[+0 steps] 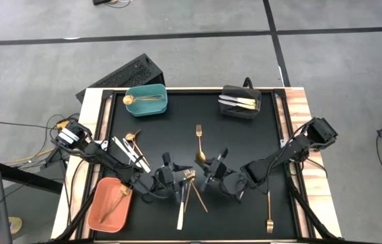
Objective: Sort silverware by color (type)
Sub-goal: Put the gold spoon into the green bin
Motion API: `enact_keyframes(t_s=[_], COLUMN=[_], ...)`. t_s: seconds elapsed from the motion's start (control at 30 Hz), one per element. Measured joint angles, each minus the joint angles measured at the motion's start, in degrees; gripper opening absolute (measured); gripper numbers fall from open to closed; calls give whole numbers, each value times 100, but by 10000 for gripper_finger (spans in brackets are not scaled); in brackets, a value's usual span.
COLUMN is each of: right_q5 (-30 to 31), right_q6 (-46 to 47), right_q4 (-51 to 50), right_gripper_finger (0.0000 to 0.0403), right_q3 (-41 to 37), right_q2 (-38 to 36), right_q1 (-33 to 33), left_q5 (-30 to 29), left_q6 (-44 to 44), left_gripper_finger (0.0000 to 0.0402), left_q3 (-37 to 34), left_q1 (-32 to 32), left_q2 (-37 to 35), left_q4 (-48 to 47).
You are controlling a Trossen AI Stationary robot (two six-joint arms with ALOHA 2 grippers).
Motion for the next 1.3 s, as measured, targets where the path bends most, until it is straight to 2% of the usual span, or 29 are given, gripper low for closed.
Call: enact_keyframes(t_s=[0.17, 0.3, 0.4, 0.63, 0.77, 0.9, 1.17, 1.3], right_q5=[-127, -448, -469, -509, -506, -504, -425, 135], right_q6=[89, 89, 93, 105, 208, 715, 1011, 1068], right_q4=[-459, -591, -632, -706, -765, -945, -752, -731], right_gripper_finger=[42, 42, 42, 42, 43, 78, 191, 228], right_q3=[-2, -2, -2, -2, -2, 2, 4, 3], right_q2=[-1, -2, -2, -9, -9, -11, -13, -13], right_q1=[-53, -72, -70, -67, -67, -67, 93, 297], left_q5=[-51, -196, 57, 1052, 1178, 1168, 993, 879], left_q6=[78, 196, 200, -131, -232, 128, 458, 508], left_gripper_finger=[179, 178, 171, 126, 79, 14, 3, 2], left_q3=[0, 0, 0, 0, 0, 0, -94, -354], left_q1=[-26, 83, 261, 747, 845, 823, 673, 620], left_q2=[2, 2, 2, 2, 4, 4, -200, -309], left_q4=[266, 560, 755, 748, 738, 921, 1639, 2424])
